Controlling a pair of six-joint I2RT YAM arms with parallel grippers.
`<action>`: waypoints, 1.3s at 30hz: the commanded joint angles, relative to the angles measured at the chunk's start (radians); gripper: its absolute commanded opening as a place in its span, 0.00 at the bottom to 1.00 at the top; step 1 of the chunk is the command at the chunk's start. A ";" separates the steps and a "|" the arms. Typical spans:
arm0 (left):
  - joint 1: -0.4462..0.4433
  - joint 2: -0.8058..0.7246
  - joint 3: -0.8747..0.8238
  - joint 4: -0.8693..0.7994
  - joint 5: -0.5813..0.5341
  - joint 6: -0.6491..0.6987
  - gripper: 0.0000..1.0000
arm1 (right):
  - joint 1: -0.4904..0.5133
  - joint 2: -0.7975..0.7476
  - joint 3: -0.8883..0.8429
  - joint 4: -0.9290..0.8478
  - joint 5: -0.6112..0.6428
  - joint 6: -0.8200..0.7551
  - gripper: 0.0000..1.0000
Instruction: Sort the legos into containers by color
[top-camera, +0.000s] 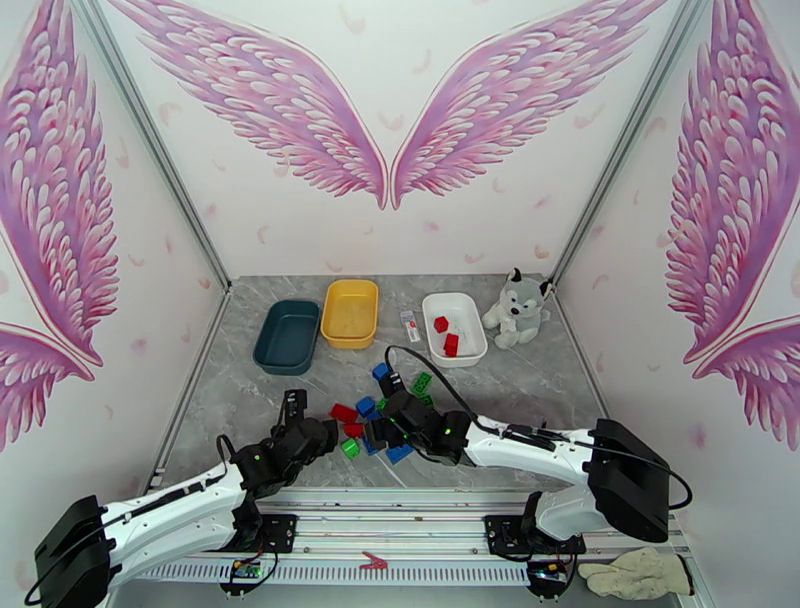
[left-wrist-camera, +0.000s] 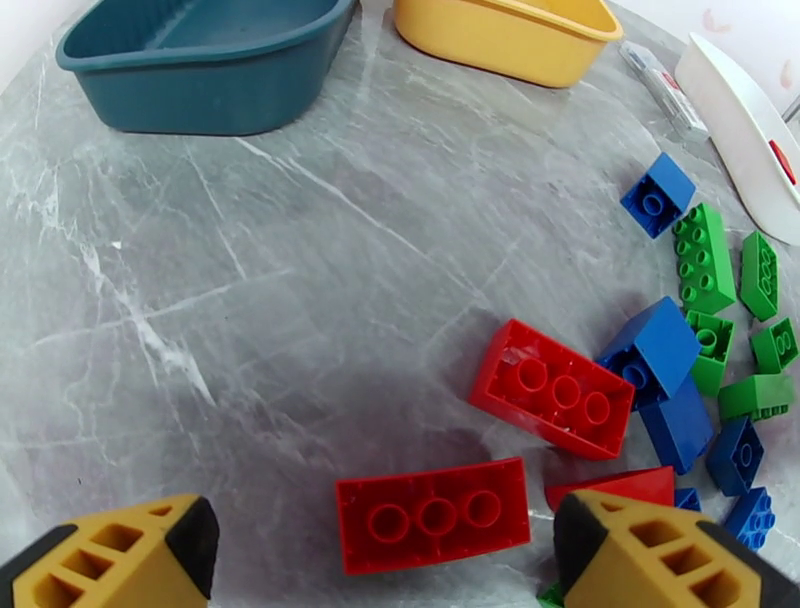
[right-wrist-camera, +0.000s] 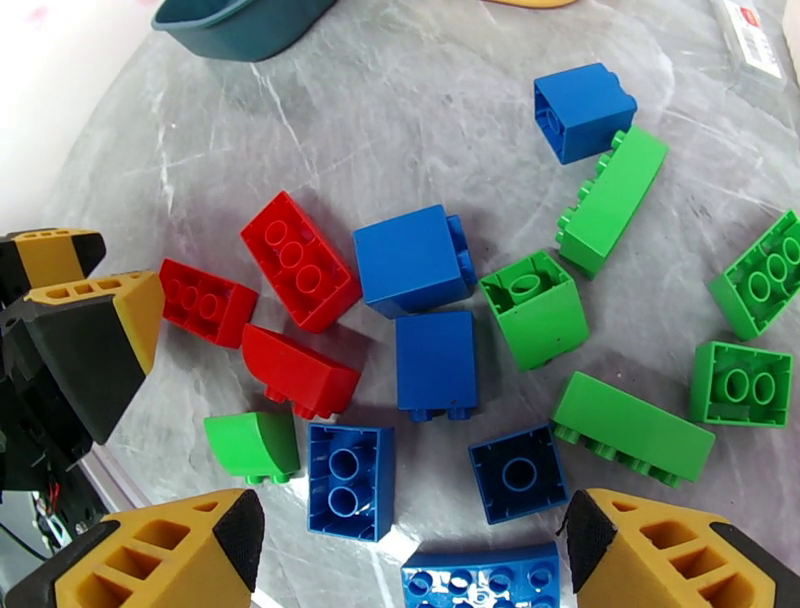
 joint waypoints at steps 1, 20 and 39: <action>-0.010 0.025 -0.021 -0.006 0.001 -0.012 0.94 | 0.010 -0.009 0.003 0.022 -0.003 -0.002 0.86; -0.009 0.332 0.077 0.101 -0.008 0.031 0.93 | 0.009 -0.085 -0.065 0.006 0.042 0.040 0.86; 0.010 0.277 0.057 0.132 0.037 0.054 0.99 | 0.010 -0.084 -0.071 0.017 0.039 0.045 0.87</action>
